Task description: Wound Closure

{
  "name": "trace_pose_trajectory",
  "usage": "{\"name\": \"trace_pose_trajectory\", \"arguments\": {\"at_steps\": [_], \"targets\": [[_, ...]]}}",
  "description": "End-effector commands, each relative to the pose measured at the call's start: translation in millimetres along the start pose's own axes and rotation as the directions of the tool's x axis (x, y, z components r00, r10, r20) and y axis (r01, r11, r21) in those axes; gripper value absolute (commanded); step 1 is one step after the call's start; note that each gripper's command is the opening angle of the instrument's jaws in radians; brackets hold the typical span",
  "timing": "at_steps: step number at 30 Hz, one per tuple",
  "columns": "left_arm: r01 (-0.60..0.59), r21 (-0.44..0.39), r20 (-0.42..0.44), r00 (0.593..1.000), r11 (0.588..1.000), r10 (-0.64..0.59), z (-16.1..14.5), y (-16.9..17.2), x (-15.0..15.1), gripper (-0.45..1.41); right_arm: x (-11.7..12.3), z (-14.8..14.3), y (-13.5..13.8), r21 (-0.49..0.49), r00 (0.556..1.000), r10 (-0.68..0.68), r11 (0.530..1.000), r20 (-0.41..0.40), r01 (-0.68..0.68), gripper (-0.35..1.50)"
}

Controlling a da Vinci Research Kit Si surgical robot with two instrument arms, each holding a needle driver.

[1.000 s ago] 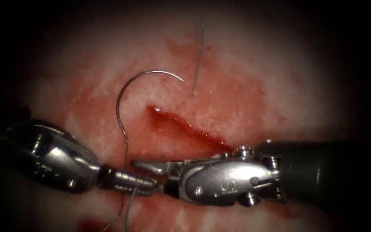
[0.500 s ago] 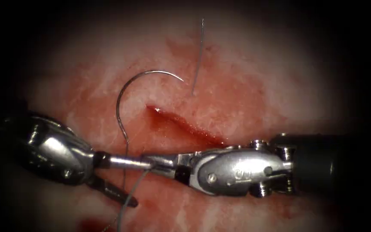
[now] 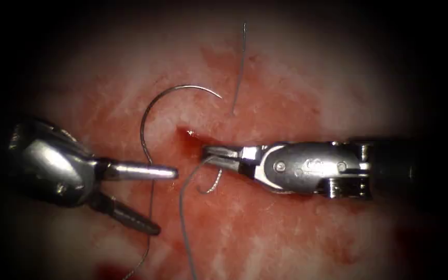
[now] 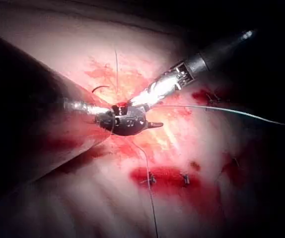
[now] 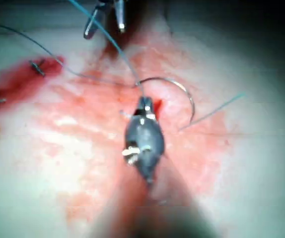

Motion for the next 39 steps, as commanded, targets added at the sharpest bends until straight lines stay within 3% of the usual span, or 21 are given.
{"name": "trace_pose_trajectory", "arguments": {"at_steps": [1, 12, 32, 38, 39], "targets": [[0.004, 0.005, 0.006, 1.0, 1.0, -0.004, 0.7, 0.5, -0.1, 0.77, -0.7, 1.2, 0.5, -0.002, 1.0, 0.004, 1.0, 0.014, -0.004, -0.35], [-0.056, 0.077, 0.066, 0.997, 0.995, 0.051, 1.1, -0.8, 3.2, 0.77, -4.1, 3.0, 2.6, -0.016, 0.995, 0.069, 0.998, 0.078, -0.068, -0.35], [-0.084, 0.101, 0.093, 0.993, 0.991, 0.075, 3.9, -0.5, 9.1, 0.7, -4.4, 3.1, 2.9, -0.023, 0.994, 0.073, 0.997, 0.083, -0.071, -0.35], [-0.099, 0.087, 0.096, 0.991, 0.991, 0.091, 3.5, -0.4, 8.6, 0.5, -4.2, 3.1, 2.8, -0.022, 0.994, 0.074, 0.997, 0.083, -0.073, -0.35], [-0.126, 0.073, 0.107, 0.987, 0.989, 0.118, 3.6, -0.1, 8.4, 0.04, -4.2, 3.1, 2.7, -0.022, 0.994, 0.075, 0.997, 0.083, -0.074, -0.35]]}}
